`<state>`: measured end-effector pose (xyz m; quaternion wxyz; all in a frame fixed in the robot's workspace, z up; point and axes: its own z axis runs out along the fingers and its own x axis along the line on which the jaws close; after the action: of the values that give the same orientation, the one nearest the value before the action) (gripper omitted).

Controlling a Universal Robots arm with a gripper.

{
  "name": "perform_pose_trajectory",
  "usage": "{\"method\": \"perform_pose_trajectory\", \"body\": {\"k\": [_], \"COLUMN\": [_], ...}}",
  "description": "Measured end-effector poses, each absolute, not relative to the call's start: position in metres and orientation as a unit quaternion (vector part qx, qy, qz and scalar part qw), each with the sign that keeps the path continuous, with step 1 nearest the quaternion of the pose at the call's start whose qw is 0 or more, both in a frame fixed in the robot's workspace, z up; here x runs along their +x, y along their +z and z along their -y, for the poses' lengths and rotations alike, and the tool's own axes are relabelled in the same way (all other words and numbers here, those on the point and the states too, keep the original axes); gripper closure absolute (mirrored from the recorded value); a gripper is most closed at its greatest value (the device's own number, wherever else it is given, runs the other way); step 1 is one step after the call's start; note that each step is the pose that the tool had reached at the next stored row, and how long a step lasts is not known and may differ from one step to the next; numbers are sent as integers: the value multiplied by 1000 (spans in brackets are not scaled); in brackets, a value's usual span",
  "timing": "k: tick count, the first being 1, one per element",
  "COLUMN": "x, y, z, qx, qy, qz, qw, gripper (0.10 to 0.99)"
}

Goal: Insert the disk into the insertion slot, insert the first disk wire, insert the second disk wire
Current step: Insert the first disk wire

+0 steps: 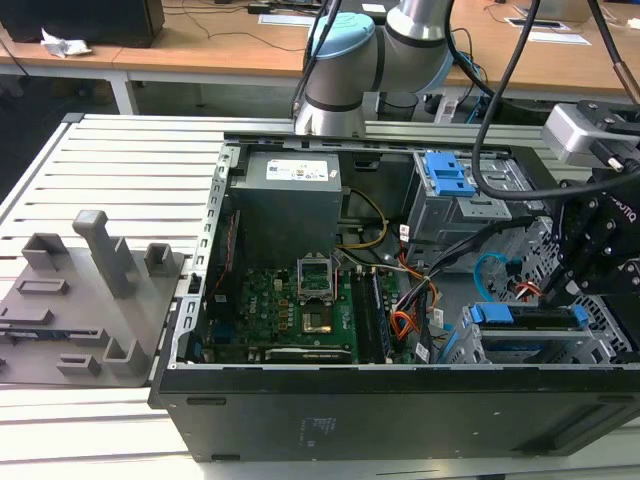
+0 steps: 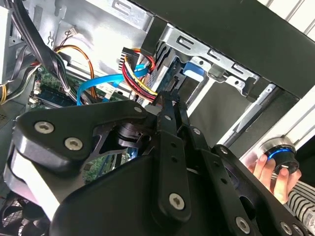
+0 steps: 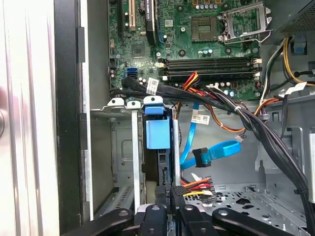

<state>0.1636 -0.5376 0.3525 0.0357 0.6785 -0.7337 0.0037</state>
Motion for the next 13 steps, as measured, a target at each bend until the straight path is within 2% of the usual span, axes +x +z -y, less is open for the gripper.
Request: {"method": "perform_pose_trajectory", "body": {"k": [7,10,13], "x": [164,164,165], "y": [352,351,349], "z": [539,539,539], "qx": [679,679,680], "qy": [1,-7,-9], "qz": [734,734,733], "qw": [34,26,25], "gripper": [922,922,922]}}
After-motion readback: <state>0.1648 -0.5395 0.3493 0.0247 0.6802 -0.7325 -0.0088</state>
